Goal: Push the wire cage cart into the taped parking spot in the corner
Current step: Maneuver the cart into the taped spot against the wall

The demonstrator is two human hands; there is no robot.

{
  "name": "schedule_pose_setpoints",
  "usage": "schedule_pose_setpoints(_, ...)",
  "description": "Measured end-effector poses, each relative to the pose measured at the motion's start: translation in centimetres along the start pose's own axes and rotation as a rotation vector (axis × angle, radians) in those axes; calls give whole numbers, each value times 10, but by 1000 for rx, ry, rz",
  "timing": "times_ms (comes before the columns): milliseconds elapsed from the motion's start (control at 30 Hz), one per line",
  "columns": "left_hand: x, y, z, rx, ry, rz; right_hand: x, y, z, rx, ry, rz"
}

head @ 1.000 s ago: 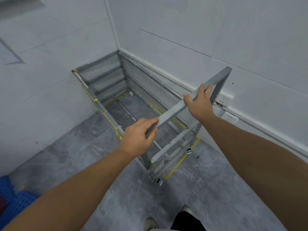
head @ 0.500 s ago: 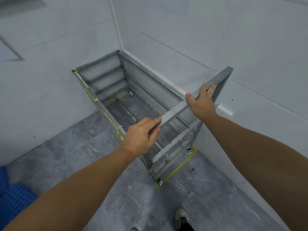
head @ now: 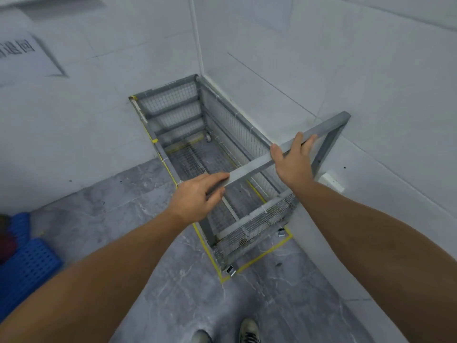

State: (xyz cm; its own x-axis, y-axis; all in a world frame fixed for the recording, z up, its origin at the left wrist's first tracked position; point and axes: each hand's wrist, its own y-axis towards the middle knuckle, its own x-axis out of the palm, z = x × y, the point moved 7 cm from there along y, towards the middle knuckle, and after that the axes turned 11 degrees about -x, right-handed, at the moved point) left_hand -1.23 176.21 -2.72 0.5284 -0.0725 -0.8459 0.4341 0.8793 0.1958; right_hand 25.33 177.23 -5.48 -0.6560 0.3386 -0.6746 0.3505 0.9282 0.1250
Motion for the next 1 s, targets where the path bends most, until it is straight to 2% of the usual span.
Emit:
schedule_pose_setpoints(300, 1, -5, 1, -21, 105, -59, -8, -3, 1, 78, -182, -132)
schedule_pose_setpoints(433, 1, -5, 4, 22, 138, -53, -12, -2, 0, 75, -288, -149)
schedule_pose_setpoints(500, 0, -6, 7, 32, 169, -43, -14, -4, 0, 43, -357, -141)
schedule_pose_setpoints(600, -1, -4, 17, 20, 281, -2, -18, 4, -1, -110, -429, -72)
schedule_pose_setpoints(733, 13, 11, 34, -173, 433, -14, -16, 20, 0, -345, -477, -100)
schedule_pose_setpoints(867, 28, 21, 46, -444, 399, 46, -30, 38, 13, -519, -512, -201)
schedule_pose_setpoints(1000, 27, 22, 42, -649, 345, 98, -54, 71, 35, -548, -560, -271)
